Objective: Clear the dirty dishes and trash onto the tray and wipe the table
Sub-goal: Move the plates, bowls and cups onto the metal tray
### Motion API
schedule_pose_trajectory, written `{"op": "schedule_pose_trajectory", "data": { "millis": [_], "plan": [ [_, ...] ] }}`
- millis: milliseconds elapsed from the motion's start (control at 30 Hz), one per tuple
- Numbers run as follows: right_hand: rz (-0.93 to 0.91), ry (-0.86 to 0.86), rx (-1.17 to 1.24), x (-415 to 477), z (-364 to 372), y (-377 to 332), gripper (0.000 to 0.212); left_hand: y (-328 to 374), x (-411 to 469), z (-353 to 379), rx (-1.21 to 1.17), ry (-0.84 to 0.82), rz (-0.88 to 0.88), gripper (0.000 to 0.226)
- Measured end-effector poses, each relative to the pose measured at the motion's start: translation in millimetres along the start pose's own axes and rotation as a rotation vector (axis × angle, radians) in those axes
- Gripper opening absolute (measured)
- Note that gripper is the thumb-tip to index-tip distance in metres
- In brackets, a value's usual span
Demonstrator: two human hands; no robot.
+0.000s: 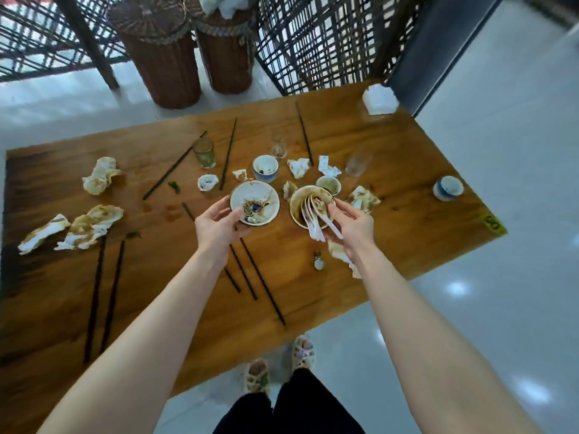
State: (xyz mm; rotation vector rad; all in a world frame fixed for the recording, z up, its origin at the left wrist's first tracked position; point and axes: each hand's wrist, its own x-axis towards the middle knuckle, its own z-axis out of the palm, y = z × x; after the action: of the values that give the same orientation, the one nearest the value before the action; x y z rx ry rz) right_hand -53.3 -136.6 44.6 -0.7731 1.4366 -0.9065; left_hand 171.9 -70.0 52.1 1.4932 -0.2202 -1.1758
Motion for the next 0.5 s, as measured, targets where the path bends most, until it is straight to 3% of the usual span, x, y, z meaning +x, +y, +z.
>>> {"op": "schedule_pose_trajectory", "data": {
  "millis": [100, 300, 500],
  "plan": [
    [-0.033, 0.085, 0.051, -7.0, -43.0, -9.0, 0.017, -2.6, -13.2, 39.1, 0.029, -0.103, 0.005, 0.045],
    [-0.084, 0.275, 0.109, -13.2, -136.7, -19.3, 0.036, -30.6, -40.1, 129.0, 0.133, -0.232, 0.007, 0.047],
    [-0.079, 0.375, 0.164, -6.6, -256.9, -22.8, 0.019, -81.4, -81.6, 232.6, 0.188, -0.308, 0.01, 0.048]
  ]
}}
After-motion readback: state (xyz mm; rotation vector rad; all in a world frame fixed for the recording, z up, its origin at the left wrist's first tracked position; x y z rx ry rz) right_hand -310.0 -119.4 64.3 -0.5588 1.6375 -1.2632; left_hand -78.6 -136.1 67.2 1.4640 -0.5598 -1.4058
